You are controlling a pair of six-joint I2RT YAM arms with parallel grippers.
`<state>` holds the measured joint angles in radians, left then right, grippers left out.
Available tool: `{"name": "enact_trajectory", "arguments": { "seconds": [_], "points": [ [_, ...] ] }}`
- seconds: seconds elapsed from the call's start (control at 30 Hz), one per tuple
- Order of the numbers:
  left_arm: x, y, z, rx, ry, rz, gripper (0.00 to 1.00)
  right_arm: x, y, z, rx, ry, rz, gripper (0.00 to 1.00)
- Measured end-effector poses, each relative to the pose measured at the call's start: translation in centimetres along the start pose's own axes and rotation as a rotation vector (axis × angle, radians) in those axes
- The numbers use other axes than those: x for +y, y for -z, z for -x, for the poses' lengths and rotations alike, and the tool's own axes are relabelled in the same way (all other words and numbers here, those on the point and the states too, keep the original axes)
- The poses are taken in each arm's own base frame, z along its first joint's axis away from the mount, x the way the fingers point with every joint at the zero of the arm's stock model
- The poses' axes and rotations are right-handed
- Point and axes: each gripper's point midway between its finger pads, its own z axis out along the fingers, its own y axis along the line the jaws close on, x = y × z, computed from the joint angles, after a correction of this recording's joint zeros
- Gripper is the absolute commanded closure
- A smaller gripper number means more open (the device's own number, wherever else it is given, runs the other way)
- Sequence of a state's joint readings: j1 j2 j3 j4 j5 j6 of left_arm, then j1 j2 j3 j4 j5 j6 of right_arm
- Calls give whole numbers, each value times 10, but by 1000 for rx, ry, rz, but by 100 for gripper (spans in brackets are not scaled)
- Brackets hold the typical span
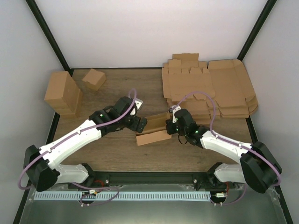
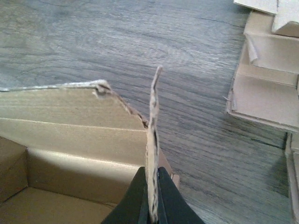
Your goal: Fold the paper box
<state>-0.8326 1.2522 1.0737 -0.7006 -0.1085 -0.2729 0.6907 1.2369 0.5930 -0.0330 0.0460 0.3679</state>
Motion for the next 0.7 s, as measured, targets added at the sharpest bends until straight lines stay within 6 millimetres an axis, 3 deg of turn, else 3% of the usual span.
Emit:
{"name": "enact_trajectory", "arguments": {
  "seconds": [0.2,0.4,0.57,0.67,0.7],
  "points": [
    [-8,-18,10,49,-121,-75,3,6,0,3,-10,43,33,99],
    [-21,-45,-6,149,-236,-148,26,9,0,5,-19,64,48,99],
    [-24,-58,-8,184,-290,-165,54,10,-1,6,-25,72,53,99],
    [-26,-65,-11,203,-314,-178,54,10,-2,5,-24,75,53,99],
    [-26,-66,-12,207,-317,-180,50,10,-3,5,-24,76,54,99]
  ]
}}
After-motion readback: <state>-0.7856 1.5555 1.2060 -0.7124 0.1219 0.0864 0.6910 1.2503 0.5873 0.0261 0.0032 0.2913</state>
